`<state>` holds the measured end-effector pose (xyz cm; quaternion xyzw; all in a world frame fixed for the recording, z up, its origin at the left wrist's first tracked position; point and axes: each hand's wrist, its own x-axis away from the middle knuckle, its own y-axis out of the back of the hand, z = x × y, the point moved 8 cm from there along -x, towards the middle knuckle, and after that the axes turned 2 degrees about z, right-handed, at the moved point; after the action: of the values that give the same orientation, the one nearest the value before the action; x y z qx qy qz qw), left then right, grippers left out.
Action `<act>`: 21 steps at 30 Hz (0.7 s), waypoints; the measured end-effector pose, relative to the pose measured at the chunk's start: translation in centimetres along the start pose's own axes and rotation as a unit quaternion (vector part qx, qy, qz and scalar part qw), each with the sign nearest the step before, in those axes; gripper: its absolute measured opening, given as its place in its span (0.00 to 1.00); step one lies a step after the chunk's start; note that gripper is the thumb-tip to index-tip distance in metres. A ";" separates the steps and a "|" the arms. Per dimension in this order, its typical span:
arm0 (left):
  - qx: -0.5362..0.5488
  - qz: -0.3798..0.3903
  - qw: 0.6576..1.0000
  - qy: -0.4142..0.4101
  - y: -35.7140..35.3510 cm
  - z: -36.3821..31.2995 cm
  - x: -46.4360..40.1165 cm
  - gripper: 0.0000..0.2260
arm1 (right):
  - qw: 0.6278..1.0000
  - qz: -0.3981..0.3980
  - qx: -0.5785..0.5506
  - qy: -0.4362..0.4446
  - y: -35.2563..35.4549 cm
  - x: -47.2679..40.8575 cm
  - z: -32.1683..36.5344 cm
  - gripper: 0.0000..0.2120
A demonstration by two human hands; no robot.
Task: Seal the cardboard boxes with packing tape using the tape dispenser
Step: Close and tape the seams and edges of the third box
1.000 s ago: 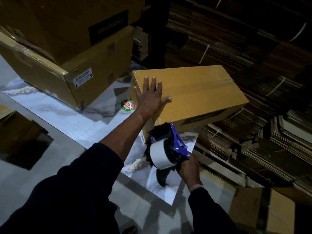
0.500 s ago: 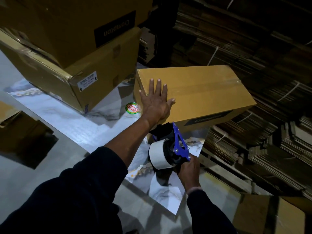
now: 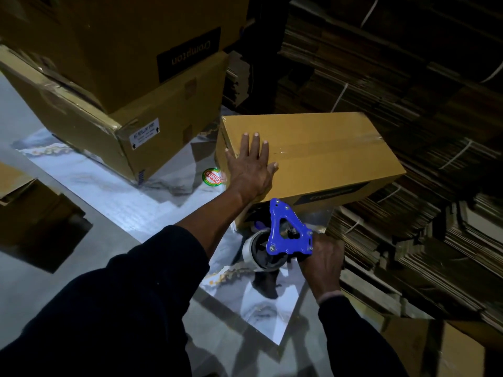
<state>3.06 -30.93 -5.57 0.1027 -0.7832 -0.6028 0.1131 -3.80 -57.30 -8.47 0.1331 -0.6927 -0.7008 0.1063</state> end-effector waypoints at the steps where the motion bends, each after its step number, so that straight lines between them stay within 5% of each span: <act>1: 0.002 -0.003 1.000 0.000 0.0 0.1 0.0 0.31 | 1.000 -0.011 -0.004 0.004 -0.1 0.1 -0.1 0.06; 9: 0.032 -0.010 0.999 -0.003 0.3 0.4 0.0 0.31 | 0.995 -0.049 -0.088 0.004 0.8 0.4 0.0 0.05; 16: 0.027 -0.012 1.000 -0.007 -0.1 0.4 -0.1 0.31 | 0.997 -0.057 0.049 0.017 2.9 0.2 -1.1 0.13; 21: 0.045 -0.038 0.998 -0.011 0.0 0.3 0.1 0.30 | 0.991 -0.043 -0.128 -0.001 3.3 2.5 -5.1 0.10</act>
<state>2.89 -30.70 -5.61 0.1310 -0.8063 -0.5716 0.0770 -4.53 -62.97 -5.26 0.1470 -0.5913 -0.7877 0.0917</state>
